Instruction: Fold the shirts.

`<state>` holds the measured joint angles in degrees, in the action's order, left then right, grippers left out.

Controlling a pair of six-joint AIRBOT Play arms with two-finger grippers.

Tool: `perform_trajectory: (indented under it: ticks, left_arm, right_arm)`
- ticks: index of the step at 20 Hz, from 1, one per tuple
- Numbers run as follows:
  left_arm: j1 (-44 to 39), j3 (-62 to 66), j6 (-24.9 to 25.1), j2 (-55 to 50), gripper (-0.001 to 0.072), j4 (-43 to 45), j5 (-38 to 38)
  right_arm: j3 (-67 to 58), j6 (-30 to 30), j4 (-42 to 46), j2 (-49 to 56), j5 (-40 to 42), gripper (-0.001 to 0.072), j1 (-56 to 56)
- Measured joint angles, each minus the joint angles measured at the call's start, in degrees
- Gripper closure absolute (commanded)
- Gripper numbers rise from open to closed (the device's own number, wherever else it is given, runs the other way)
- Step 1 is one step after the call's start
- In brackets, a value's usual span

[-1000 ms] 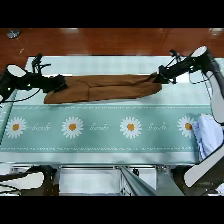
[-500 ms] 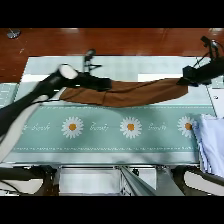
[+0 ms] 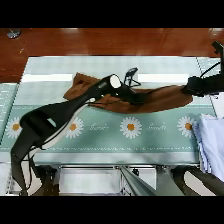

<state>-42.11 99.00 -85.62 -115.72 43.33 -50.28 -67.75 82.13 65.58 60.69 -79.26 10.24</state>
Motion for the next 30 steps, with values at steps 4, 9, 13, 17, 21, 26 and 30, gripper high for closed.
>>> perform_trajectory:
  ticks: [4, 9, 13, 17, 21, 26, 30]
  left_arm:
    - [-1.4, 4.8, -1.0, -2.3, 0.0692, -0.1, -6.8]
    - [9.4, 10.2, -0.6, 2.8, 0.0692, 5.9, -18.6]
    - [22.2, 7.2, -1.0, 15.6, 0.0691, 16.3, -26.3]
    - [32.4, -11.7, -0.7, 37.6, 0.0690, 20.6, -22.5]
    - [36.4, -37.1, -2.1, 61.4, 0.0690, 21.7, -15.8]
    - [37.7, -58.3, -6.6, 79.3, 0.0690, 22.0, -12.3]
    - [37.9, -64.5, -8.3, 82.8, 0.0690, 21.4, -9.3]
  right_arm:
    - [0.2, -1.0, -2.2, -0.6, 1.0, 0.0694, -0.1]
    - [-2.6, -3.2, -5.6, 0.2, 2.8, 0.0695, -2.7]
    - [-11.8, -2.2, -6.7, 6.9, 4.2, 0.0695, -11.1]
    - [-25.0, 0.3, -6.9, 19.0, 5.6, 0.0695, -22.5]
    - [-38.9, 2.8, -7.0, 34.6, 6.8, 0.0694, -32.4]
    - [-49.9, 4.3, -12.7, 52.2, 11.8, 0.0694, -38.9]
    - [-52.0, 4.2, -20.3, 59.3, 17.3, 0.0181, -40.2]
